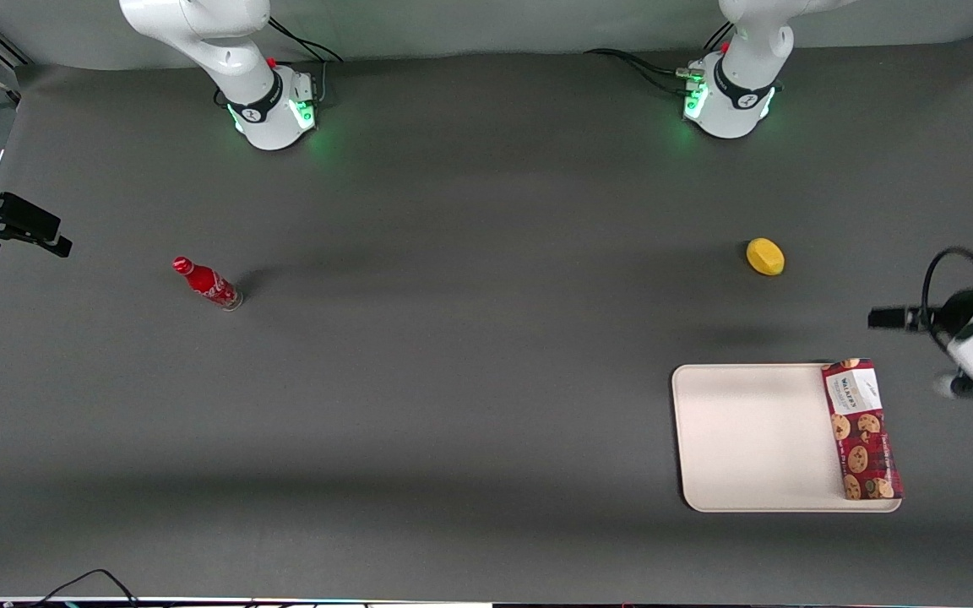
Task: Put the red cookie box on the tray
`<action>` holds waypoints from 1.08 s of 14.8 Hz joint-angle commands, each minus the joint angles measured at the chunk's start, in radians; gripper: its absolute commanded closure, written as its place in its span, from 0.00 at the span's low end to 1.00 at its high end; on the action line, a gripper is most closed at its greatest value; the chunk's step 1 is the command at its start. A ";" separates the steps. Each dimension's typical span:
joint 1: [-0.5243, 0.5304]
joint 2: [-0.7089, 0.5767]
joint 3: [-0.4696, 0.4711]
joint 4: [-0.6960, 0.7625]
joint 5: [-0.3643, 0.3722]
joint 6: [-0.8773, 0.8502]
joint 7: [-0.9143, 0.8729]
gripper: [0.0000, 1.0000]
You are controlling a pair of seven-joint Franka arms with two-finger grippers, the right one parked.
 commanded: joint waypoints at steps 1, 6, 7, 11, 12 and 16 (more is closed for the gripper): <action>-0.003 -0.202 -0.001 -0.175 -0.010 -0.030 -0.034 0.00; -0.009 -0.504 -0.003 -0.471 -0.010 0.001 -0.075 0.00; -0.009 -0.552 -0.003 -0.523 -0.012 0.025 -0.075 0.00; -0.047 -0.586 0.005 -0.523 -0.053 0.018 -0.102 0.00; -0.087 -0.588 0.014 -0.520 -0.053 0.018 -0.137 0.00; -0.150 -0.545 0.043 -0.414 -0.052 0.010 -0.181 0.00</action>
